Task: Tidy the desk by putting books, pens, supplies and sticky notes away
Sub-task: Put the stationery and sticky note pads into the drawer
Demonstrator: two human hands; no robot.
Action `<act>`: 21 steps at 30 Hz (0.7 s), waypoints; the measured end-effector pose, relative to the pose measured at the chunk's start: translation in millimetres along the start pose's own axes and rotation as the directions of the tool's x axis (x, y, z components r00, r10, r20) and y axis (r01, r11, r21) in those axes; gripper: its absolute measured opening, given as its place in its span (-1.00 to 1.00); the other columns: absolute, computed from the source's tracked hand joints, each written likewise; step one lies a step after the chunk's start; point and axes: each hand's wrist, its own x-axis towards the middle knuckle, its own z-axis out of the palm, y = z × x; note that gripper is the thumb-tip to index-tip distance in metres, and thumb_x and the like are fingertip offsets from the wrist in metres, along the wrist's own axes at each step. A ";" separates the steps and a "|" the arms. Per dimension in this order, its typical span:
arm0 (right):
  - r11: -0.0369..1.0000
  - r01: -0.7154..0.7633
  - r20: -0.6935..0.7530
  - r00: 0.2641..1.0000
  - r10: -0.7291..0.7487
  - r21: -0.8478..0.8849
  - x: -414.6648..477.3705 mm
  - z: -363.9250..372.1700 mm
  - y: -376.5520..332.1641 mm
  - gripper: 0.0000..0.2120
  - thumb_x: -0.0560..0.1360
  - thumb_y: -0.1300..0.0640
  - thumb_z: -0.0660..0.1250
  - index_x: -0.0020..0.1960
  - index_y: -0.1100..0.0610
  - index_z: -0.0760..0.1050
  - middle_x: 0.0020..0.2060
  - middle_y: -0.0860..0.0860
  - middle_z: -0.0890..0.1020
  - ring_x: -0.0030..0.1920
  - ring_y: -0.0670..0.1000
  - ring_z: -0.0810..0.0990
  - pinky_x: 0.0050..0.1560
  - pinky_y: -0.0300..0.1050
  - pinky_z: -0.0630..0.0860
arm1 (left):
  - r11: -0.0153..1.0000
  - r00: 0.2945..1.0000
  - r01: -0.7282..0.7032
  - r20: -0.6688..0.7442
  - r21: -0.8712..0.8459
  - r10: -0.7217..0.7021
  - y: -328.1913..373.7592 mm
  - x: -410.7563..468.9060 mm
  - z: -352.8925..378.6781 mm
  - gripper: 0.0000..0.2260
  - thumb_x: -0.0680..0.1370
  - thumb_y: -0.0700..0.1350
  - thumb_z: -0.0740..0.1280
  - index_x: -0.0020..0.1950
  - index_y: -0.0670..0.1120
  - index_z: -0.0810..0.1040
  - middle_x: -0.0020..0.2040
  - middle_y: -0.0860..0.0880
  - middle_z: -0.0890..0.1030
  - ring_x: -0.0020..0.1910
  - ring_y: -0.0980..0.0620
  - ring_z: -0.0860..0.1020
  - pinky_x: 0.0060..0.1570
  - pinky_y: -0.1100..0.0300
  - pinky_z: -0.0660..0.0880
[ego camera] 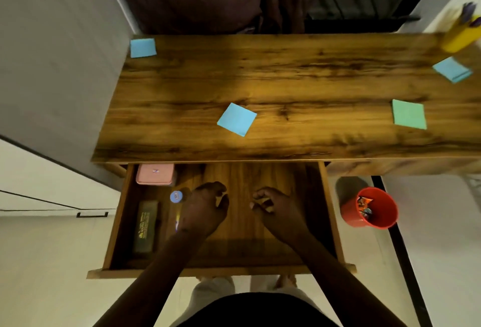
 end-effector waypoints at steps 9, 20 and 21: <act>0.994 0.073 -0.083 0.994 -0.066 0.082 -1.9 -99.9 38.1 -0.81 0.56 -0.01 0.44 0.16 -0.05 0.58 0.07 -0.19 0.65 0.08 -0.21 0.62 0.04 -0.35 0.52 | 0.999 0.994 0.035 -0.107 -0.033 -0.038 71.5 37.4 24.8 -0.83 0.50 -0.10 0.39 0.08 -0.01 0.64 -0.02 -0.01 0.71 -0.06 -0.06 0.68 -0.03 0.06 0.60; 0.987 0.083 -0.045 0.996 -0.077 0.139 8.9 -127.0 42.9 -0.80 0.56 0.03 0.43 0.18 -0.04 0.58 0.11 -0.15 0.67 0.12 -0.18 0.63 0.21 -0.09 0.59 | 0.981 0.966 0.131 -0.203 -0.140 -0.158 80.1 134.9 7.0 -0.68 0.53 -0.14 0.46 0.28 -0.09 0.57 0.26 -0.14 0.61 0.20 -0.10 0.61 0.12 0.03 0.60; 0.988 0.085 -0.045 0.996 -0.079 0.131 11.0 -125.9 42.4 -0.80 0.57 0.06 0.43 0.18 -0.03 0.58 0.10 -0.14 0.67 0.11 -0.16 0.63 0.21 -0.07 0.59 | 0.983 0.965 0.141 -0.205 -0.120 -0.164 77.3 146.2 5.8 -0.67 0.53 -0.11 0.47 0.28 -0.08 0.57 0.27 -0.15 0.59 0.21 -0.11 0.61 0.12 0.01 0.60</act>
